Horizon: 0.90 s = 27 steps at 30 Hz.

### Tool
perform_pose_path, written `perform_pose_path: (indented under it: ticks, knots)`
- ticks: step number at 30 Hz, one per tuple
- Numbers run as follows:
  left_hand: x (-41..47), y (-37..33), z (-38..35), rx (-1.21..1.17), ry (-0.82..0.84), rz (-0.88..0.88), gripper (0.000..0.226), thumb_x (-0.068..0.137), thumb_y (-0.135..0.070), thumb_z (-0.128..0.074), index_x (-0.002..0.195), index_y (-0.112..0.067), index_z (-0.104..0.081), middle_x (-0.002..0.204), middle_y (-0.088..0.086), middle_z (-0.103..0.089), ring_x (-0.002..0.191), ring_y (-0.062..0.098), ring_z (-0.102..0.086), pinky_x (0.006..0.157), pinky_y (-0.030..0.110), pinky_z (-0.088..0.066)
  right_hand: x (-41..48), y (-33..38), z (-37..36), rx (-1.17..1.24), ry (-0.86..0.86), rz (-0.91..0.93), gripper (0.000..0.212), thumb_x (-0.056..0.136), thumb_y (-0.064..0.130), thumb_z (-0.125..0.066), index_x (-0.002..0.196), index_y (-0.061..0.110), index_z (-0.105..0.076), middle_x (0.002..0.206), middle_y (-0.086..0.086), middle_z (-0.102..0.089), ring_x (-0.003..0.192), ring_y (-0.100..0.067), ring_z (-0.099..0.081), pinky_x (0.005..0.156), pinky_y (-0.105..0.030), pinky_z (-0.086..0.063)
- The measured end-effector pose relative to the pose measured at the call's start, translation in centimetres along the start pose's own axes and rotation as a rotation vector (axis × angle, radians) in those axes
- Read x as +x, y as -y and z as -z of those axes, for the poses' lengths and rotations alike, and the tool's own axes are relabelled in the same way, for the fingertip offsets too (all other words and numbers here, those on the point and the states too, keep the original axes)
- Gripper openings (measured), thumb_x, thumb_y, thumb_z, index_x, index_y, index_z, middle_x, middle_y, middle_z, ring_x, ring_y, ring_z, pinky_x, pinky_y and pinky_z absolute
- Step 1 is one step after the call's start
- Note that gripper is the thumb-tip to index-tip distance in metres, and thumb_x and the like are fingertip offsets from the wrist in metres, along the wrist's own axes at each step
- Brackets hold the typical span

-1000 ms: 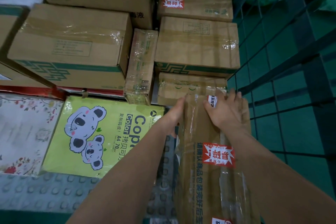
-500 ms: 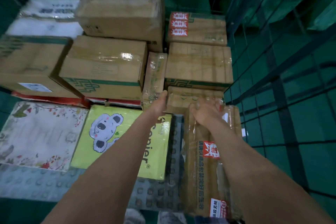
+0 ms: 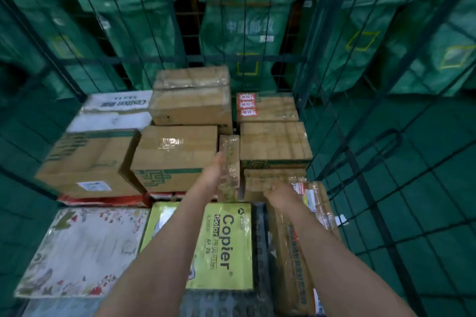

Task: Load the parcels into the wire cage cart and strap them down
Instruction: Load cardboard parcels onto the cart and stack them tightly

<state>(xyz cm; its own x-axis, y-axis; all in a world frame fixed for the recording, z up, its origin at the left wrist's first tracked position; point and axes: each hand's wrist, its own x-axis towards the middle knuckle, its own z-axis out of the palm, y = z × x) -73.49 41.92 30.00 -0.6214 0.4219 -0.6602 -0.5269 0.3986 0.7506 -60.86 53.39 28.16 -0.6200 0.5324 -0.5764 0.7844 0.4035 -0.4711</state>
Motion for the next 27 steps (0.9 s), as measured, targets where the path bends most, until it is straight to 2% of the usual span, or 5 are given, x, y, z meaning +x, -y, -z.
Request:
perform_pose_path:
  ticks: [6,18,21,25,27]
  knots:
    - [-3.9,-0.6,3.1,-0.055,0.024,-0.058,0.053,0.102,-0.043,-0.022,0.141,-0.011,-0.039,0.143,0.016,-0.042,0.13,0.034,-0.041,0.106,0.047,-0.029,-4.8,1.8,-0.4,0.359,-0.097,-0.025,0.034,0.099,0.018,-0.045,0.128,0.002,-0.053,0.137,-0.014,-0.05,0.124,-0.028,-0.047,0.099,-0.03,-0.036]
    - [-7.5,1.6,4.0,0.0,0.156,-0.044,0.051,0.103,-0.04,-0.023,0.142,-0.011,-0.036,0.141,0.016,-0.044,0.129,0.034,-0.042,0.108,0.047,-0.029,-11.1,4.2,-3.3,0.516,-0.187,-0.081,0.041,0.099,0.018,-0.04,0.139,0.008,-0.042,0.141,-0.009,-0.042,0.129,-0.026,-0.041,0.091,-0.024,-0.035]
    - [-7.8,2.0,3.9,0.03,0.204,-0.027,0.051,0.102,-0.04,-0.023,0.142,-0.011,-0.037,0.141,0.016,-0.045,0.128,0.034,-0.043,0.109,0.05,-0.03,-11.9,3.7,-4.8,0.544,-0.215,-0.142,0.043,0.103,0.028,-0.034,0.142,0.01,-0.038,0.143,-0.008,-0.042,0.128,-0.027,-0.043,0.1,-0.031,-0.036]
    - [-8.8,2.5,2.9,0.046,0.266,0.005,0.049,0.102,-0.041,-0.023,0.138,-0.012,-0.041,0.14,0.015,-0.045,0.129,0.032,-0.042,0.106,0.047,-0.03,-13.1,3.0,-5.3,0.648,-0.297,-0.166,0.029,0.101,0.027,-0.037,0.126,0.015,-0.049,0.121,-0.001,-0.048,0.115,-0.023,-0.048,0.095,-0.028,-0.039]
    - [-9.3,2.8,2.1,0.065,0.286,-0.006,0.047,0.102,-0.041,-0.024,0.132,-0.013,-0.047,0.136,0.014,-0.05,0.125,0.031,-0.045,0.102,0.047,-0.032,-13.8,2.4,-4.9,0.7,-0.339,-0.179,0.024,0.1,0.024,-0.042,0.116,0.01,-0.054,0.108,-0.002,-0.048,0.102,-0.02,-0.05,0.085,-0.026,-0.04]
